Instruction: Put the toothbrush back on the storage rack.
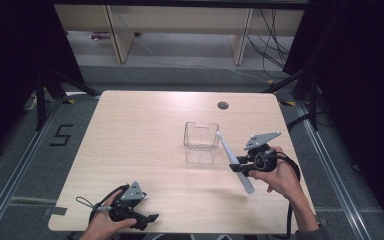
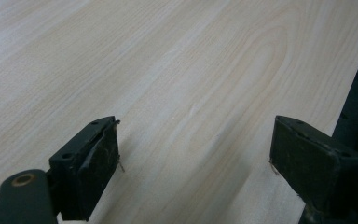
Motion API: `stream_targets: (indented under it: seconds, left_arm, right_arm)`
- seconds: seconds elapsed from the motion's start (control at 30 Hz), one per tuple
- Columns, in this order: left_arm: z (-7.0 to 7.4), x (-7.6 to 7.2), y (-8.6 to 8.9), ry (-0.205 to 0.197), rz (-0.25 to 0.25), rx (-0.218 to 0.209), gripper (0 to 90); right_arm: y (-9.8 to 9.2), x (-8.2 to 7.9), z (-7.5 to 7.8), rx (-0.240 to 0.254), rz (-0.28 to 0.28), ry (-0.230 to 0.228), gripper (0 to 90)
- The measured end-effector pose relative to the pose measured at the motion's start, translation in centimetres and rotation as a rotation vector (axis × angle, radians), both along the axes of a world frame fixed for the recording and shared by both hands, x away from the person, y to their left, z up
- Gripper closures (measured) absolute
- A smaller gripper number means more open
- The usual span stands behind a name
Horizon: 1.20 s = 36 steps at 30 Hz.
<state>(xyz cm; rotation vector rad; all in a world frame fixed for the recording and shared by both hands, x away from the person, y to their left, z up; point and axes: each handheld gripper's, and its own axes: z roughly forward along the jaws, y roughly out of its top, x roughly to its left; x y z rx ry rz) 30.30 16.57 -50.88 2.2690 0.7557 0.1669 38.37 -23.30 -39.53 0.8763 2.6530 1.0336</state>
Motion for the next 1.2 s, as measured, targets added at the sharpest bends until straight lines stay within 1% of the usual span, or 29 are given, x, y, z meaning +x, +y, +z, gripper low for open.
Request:
stream_targets:
  seconds: [0.03,0.1,0.13,0.17,0.2,0.23,0.27,0.3,0.37,0.4,0.43,0.47,0.53,0.63,0.67,0.73,0.77,0.8,0.83,0.87,0.9,0.93,0.97,1.0,1.03,1.07,1.13,1.17,1.2]
  left_arm:
    - [0.0,0.0,0.0,0.002,0.001,0.001,14.9]
    - [0.0,0.0,0.0,0.007,-0.001,0.003,14.9]
    - [0.0,0.0,0.0,0.007,-0.001,0.003,14.9]
    - [-0.1,0.0,0.0,0.007,0.006,-0.003,14.9]
    - [0.0,0.0,0.0,0.007,0.003,-0.004,14.9]
    - [0.0,0.0,0.0,0.007,0.003,-0.004,14.9]
    - [0.0,0.1,0.1,0.001,0.010,-0.001,14.9]
    - [0.0,0.1,0.1,0.000,0.008,0.003,14.9]
    - [0.0,0.1,0.1,0.001,0.010,-0.002,14.9]
    - [0.0,0.0,0.0,0.001,0.009,-0.003,14.9]
    - [0.0,0.0,0.0,0.001,0.009,-0.003,14.9]
    - [0.0,0.0,0.0,0.002,0.007,-0.002,14.9]
    - [0.0,0.0,0.0,0.006,0.006,-0.007,14.9]
    - [0.0,0.0,0.0,0.006,0.005,-0.006,14.9]
    - [0.0,0.0,0.0,0.006,0.005,-0.006,14.9]
    - [0.0,0.0,0.0,0.005,0.006,-0.007,14.9]
    - [0.0,0.1,0.0,0.002,0.008,-0.001,14.9]
    - [0.0,0.0,0.0,0.002,0.006,-0.002,14.9]
    - [0.0,0.1,0.0,0.003,0.006,-0.001,14.9]
    - [0.0,0.0,0.0,0.005,0.008,-0.006,14.9]
    - [0.0,0.0,0.0,0.005,0.008,-0.006,14.9]
    - [-0.1,0.0,0.0,0.009,0.003,-0.005,14.9]
    - [-0.1,0.0,0.0,0.009,0.001,-0.004,14.9]
    - [-0.1,0.0,0.0,0.009,0.001,-0.003,14.9]
    - [-0.1,0.0,0.0,0.008,0.000,-0.002,14.9]
    - [0.0,0.0,0.0,0.007,0.000,-0.002,14.9]
    - [0.0,0.0,0.0,0.006,0.004,-0.003,14.9]
    - [0.0,0.0,0.0,0.007,0.004,-0.004,14.9]
    - [0.0,0.0,0.0,0.007,0.003,-0.004,14.9]
  right_arm:
    - [0.0,0.1,0.0,0.009,-0.011,0.005,66.6]
    - [0.0,0.2,0.0,0.036,-0.017,-0.023,66.5]
    - [0.0,0.2,0.0,0.036,-0.017,-0.023,66.5]
    - [0.0,0.2,0.2,0.035,-0.023,-0.003,66.6]
    - [-0.1,0.5,0.1,0.061,-0.015,-0.036,66.6]
    - [-0.1,0.5,0.1,0.061,-0.015,-0.036,66.6]
    - [-0.2,0.5,0.4,0.064,-0.029,-0.017,66.6]
    - [-0.3,0.8,0.5,0.077,-0.013,-0.034,66.6]
    - [-0.3,1.0,0.7,0.096,-0.030,-0.039,66.6]
    - [-0.2,0.8,0.8,0.099,-0.051,-0.019,66.5]
    - [-0.2,0.8,0.8,0.099,-0.051,-0.019,66.5]
    - [-0.3,1.1,0.8,0.105,-0.037,-0.043,66.6]
    - [-0.3,1.4,0.9,0.126,-0.032,-0.057,66.6]
    - [-0.4,1.5,1.4,0.146,-0.055,-0.051,66.6]
    - [-0.4,1.7,1.4,0.154,-0.050,-0.064,66.6]
    - [-0.4,1.8,1.6,0.156,-0.047,-0.064,66.6]
    - [-0.4,1.9,1.8,0.167,-0.046,-0.069,66.6]
    - [-0.4,2.1,1.9,0.194,-0.054,-0.073,66.6]
    - [-0.6,2.3,2.1,0.180,-0.051,-0.087,66.6]
    - [-0.5,2.3,2.2,0.195,-0.071,-0.072,66.6]
    - [-0.5,2.3,2.2,0.195,-0.071,-0.072,66.6]
    - [-0.5,2.8,2.4,0.190,-0.058,-0.111,66.5]
    - [-0.3,2.7,2.4,0.216,-0.076,-0.086,66.6]
    - [-0.5,2.9,2.6,0.196,-0.065,-0.102,66.6]
    - [-0.3,3.1,2.5,0.211,-0.059,-0.107,66.6]
    - [-0.3,3.1,2.6,0.212,-0.074,-0.090,66.6]
    - [-0.1,3.2,2.7,0.225,-0.074,-0.084,66.6]
    - [-0.1,3.4,2.8,0.225,-0.073,-0.089,66.6]
    - [-0.1,3.6,2.9,0.220,-0.060,-0.110,66.6]
